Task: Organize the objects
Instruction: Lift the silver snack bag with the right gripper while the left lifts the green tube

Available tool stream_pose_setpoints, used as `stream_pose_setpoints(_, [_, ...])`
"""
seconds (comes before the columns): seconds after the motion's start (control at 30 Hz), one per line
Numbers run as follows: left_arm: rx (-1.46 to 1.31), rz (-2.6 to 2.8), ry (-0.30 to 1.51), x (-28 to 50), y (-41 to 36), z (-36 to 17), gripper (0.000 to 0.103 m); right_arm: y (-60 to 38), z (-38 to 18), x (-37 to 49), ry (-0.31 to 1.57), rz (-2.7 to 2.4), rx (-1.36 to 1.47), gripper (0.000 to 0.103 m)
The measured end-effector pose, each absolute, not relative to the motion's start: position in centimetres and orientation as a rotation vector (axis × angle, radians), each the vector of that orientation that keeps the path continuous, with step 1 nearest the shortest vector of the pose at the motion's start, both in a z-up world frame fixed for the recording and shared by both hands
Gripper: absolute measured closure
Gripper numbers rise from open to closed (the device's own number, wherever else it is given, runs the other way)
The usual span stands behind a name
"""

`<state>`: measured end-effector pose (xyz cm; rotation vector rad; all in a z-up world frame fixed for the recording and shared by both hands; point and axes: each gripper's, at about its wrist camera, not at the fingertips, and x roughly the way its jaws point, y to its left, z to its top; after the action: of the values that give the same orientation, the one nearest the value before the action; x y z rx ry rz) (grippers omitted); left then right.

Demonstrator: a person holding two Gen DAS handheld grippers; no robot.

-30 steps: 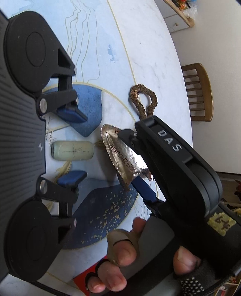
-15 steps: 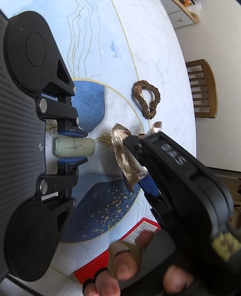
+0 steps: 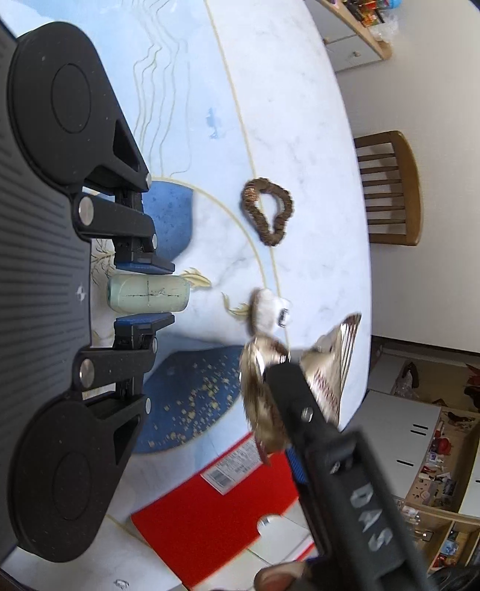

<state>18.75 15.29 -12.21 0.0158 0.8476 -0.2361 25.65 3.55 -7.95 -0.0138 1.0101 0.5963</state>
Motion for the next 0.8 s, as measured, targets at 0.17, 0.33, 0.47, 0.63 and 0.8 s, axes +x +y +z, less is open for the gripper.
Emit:
stream_pose_setpoints(0.17, [0.022,-0.25,0.817,18.1,14.3,-9.7,0.082,0.9,-5.9,24.2,0.97,0.606,-0.011,0.058])
stream_pose_setpoints(0.33, [0.025,-0.268,0.791,17.8,12.9,-7.4,0.082,-2.4,-4.4,22.6,0.94,0.61,-0.007,0.058])
stream_pose_setpoints(0.47, [0.032,-0.287,0.77,17.6,11.3,-5.7,0.082,-5.0,-3.5,21.9,0.918,0.597,-0.007,0.058])
stream_pose_setpoints(0.63, [0.047,-0.313,0.746,17.5,8.6,-3.9,0.082,-8.8,-2.7,21.7,0.888,0.576,0.0,0.058])
stream_pose_setpoints(0.8, [0.059,-0.31,0.759,18.1,5.7,-3.6,0.082,-13.3,-2.5,22.1,0.874,0.542,0.017,0.058])
